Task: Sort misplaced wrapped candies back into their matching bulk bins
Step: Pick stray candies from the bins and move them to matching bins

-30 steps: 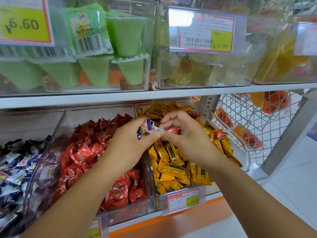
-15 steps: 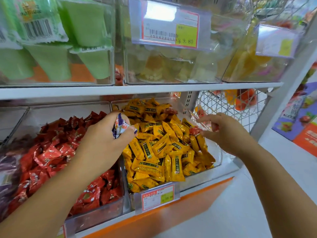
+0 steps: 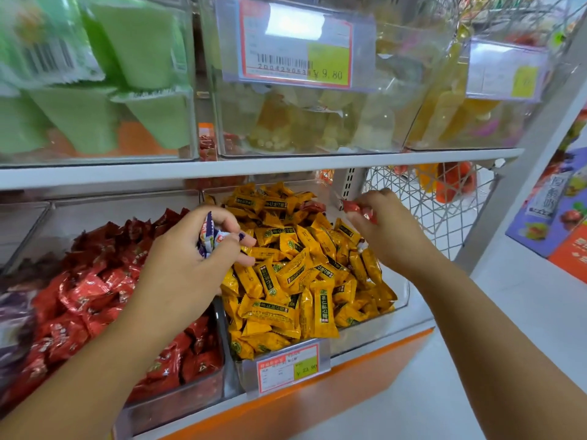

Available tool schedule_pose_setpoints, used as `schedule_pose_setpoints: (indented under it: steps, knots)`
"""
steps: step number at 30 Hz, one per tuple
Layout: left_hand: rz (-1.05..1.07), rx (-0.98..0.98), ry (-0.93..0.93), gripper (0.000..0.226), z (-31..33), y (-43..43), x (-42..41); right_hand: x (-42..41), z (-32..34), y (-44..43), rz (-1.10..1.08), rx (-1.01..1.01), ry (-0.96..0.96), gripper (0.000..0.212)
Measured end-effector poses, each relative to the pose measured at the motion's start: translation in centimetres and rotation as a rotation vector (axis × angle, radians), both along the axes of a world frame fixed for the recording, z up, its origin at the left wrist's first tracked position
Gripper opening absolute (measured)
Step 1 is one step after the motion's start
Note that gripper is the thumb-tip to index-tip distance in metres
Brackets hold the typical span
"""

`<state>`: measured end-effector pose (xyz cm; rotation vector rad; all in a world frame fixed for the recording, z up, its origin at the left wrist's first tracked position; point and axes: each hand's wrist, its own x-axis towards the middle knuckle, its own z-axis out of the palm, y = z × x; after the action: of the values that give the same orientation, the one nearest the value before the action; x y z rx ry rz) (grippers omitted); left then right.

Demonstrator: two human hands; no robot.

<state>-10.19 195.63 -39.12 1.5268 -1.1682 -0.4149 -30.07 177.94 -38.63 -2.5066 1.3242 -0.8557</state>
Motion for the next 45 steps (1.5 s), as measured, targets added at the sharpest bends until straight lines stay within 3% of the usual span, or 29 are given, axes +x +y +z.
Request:
schedule_pose_setpoints:
  steps: [8,18,28,37,40,45]
  knots:
    - [0.062,0.009,-0.056,0.019,-0.5,1.3,1.1,4.9,-1.7,-2.3,0.025,0.055,-0.162,0.022]
    - [0.044,0.083,-0.087,0.02,-1.0,1.4,1.6,6.1,-2.3,-2.2,0.192,0.23,0.078,0.036]
    - [0.083,0.083,-0.126,0.021,-0.9,1.5,1.4,4.9,-2.6,-1.9,0.159,0.226,-0.213,0.014]
    - [0.147,0.045,-0.136,0.022,-0.8,2.7,2.5,3.9,-1.2,-1.6,0.173,0.429,-0.444,0.024]
    - [0.154,0.032,-0.13,0.02,-0.9,2.9,2.7,3.5,-1.0,-1.3,0.188,0.406,-0.4,0.024]
    - [0.142,0.046,-0.159,0.017,-0.6,3.0,2.5,3.4,-1.1,-0.2,0.116,0.211,-0.158,0.029]
